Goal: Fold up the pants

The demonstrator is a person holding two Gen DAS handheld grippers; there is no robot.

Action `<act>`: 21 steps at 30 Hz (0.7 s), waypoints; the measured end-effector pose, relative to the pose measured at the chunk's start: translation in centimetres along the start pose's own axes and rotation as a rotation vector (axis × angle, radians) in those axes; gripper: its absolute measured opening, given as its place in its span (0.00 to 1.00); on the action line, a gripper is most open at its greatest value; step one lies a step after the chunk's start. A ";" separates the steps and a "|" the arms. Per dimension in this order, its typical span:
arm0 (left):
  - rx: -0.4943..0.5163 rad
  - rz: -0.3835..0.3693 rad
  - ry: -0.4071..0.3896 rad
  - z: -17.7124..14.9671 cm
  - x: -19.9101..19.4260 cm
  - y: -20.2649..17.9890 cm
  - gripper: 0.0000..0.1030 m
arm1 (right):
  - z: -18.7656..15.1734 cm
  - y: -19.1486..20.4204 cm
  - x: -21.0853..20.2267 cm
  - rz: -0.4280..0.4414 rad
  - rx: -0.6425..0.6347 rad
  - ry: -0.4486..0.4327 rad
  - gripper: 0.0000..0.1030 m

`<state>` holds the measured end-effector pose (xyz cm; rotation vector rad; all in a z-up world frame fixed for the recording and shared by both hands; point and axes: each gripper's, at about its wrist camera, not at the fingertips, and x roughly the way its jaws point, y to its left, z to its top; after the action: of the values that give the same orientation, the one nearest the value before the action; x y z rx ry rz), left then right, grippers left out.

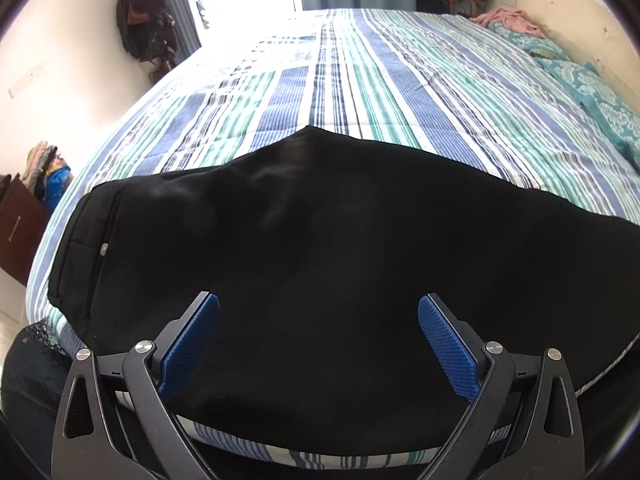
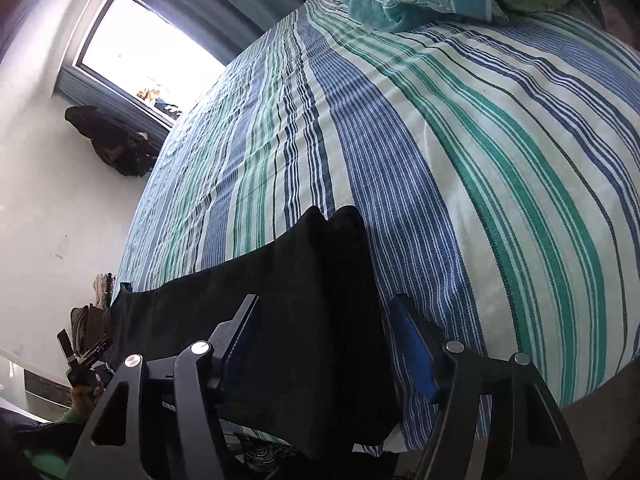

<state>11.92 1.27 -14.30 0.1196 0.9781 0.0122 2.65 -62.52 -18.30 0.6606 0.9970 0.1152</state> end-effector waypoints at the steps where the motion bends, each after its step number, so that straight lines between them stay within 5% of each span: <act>1: 0.002 0.000 0.005 -0.1 0.1 -0.1 0.97 | 0.1 0.1 0.3 0.029 -0.005 0.020 0.65; 6: 0.021 -0.009 0.004 -0.1 0.1 -1.0 0.97 | 0.3 0.8 2.1 0.113 -0.013 0.122 0.59; 9: 0.027 -0.021 0.005 0.0 0.0 -1.3 0.97 | 0.5 0.1 2.9 0.046 0.065 0.117 0.34; 14: 0.023 -0.031 -0.003 -0.2 -0.2 -1.2 0.97 | 0.5 -0.4 2.5 0.010 0.152 0.113 0.15; 21: -0.041 -0.063 -0.020 -0.3 -0.3 0.6 0.97 | -0.6 6.2 0.2 0.200 0.127 0.039 0.14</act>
<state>11.54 1.85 -14.15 0.0506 0.9610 -0.0268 3.52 -57.16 -15.20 0.8774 0.9793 0.2429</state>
